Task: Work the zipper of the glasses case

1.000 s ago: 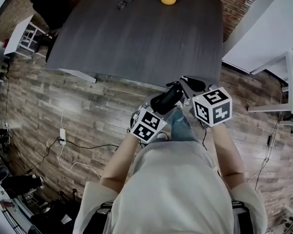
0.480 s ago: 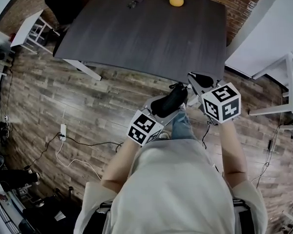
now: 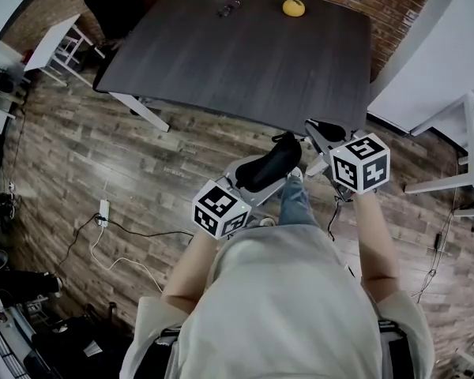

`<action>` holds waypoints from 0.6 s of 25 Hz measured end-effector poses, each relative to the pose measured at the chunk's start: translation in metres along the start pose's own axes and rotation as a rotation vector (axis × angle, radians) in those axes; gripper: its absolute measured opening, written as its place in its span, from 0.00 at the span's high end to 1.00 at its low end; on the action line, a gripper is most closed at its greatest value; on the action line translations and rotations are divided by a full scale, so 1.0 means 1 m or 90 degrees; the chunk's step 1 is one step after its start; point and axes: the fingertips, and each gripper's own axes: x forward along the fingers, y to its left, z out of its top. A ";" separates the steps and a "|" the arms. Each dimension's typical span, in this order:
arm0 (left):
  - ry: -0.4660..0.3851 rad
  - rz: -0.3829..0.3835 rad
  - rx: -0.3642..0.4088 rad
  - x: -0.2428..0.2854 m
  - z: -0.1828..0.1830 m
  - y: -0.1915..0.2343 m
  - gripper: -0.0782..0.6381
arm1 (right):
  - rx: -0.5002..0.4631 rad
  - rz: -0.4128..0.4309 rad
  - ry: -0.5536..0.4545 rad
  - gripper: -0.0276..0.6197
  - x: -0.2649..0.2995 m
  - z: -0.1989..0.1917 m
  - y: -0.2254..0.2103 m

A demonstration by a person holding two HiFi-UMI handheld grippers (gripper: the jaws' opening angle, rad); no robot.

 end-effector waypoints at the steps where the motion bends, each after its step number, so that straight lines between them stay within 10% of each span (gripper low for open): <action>1: -0.005 -0.002 0.002 -0.002 0.002 -0.001 0.55 | 0.006 0.003 0.000 0.95 0.000 -0.001 0.001; 15: -0.099 -0.042 -0.053 -0.010 0.037 -0.003 0.56 | 0.104 0.037 -0.030 0.95 -0.007 -0.011 0.001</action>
